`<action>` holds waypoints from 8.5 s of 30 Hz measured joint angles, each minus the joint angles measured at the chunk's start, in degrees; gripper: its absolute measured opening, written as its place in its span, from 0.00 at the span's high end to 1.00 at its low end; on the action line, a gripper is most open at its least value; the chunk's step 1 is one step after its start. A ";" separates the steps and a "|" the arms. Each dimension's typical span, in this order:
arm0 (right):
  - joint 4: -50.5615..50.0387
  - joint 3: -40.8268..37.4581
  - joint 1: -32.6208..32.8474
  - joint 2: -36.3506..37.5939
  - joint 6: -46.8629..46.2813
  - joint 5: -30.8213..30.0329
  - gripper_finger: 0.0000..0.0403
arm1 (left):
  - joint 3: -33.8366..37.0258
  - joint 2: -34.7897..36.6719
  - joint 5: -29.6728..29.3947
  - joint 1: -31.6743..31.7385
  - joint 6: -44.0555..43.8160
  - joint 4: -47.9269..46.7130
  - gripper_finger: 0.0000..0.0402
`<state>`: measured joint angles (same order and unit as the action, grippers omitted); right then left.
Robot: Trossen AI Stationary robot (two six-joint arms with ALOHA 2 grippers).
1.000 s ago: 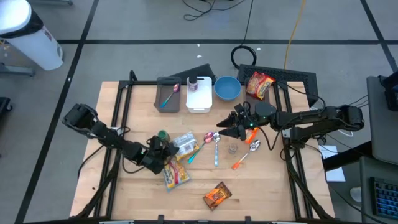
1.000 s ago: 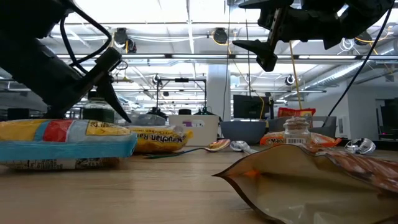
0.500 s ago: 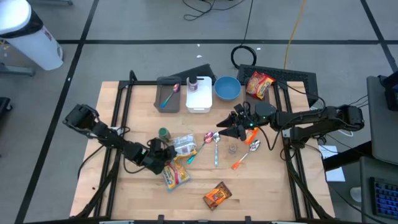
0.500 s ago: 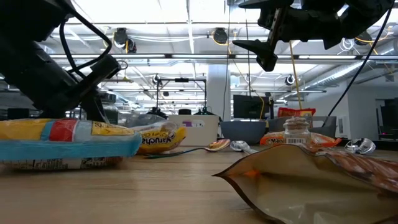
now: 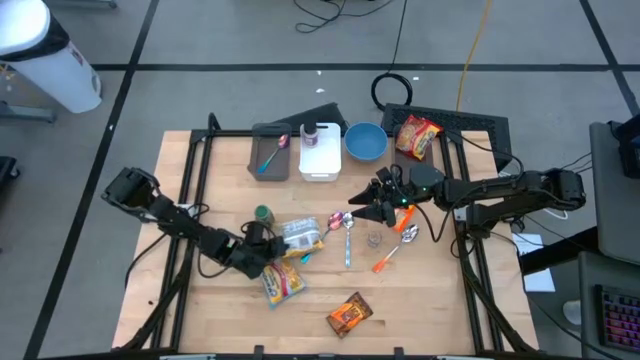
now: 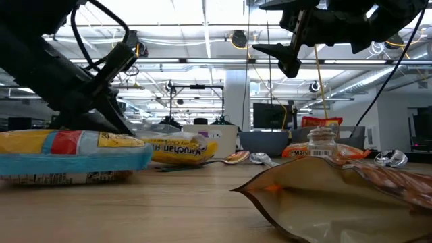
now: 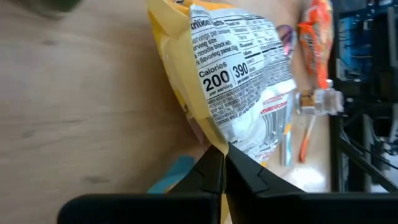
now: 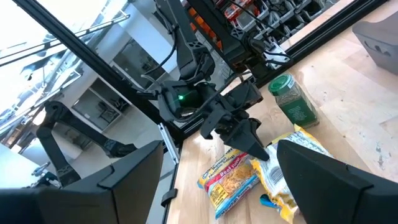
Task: Pick & Place Food Item
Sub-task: Put the yellow noodle pack into the right black bin
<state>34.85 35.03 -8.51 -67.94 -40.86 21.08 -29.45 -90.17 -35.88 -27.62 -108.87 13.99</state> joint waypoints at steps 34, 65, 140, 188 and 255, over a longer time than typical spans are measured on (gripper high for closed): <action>-1.62 0.00 0.00 0.02 2.11 3.33 0.23 | -42.41 8.66 20.55 12.11 45.75 -51.48 0.99; -15.17 25.52 1.91 -16.15 24.11 13.51 0.23 | -63.87 8.00 46.87 18.23 91.13 -76.88 1.00; 5.64 28.24 3.76 -25.18 11.50 10.27 0.81 | -63.87 8.00 49.13 21.59 111.06 -73.97 0.99; 5.03 28.22 3.76 -25.16 11.50 10.51 1.00 | -63.82 8.00 56.22 25.26 96.67 -69.03 0.65; 5.35 28.26 0.44 -23.61 10.31 9.19 1.00 | -63.80 5.67 53.72 34.09 92.24 -81.74 0.55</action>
<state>40.20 63.29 -8.07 -91.55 -30.55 30.27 -93.25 -84.50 17.84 6.47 -16.64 -67.75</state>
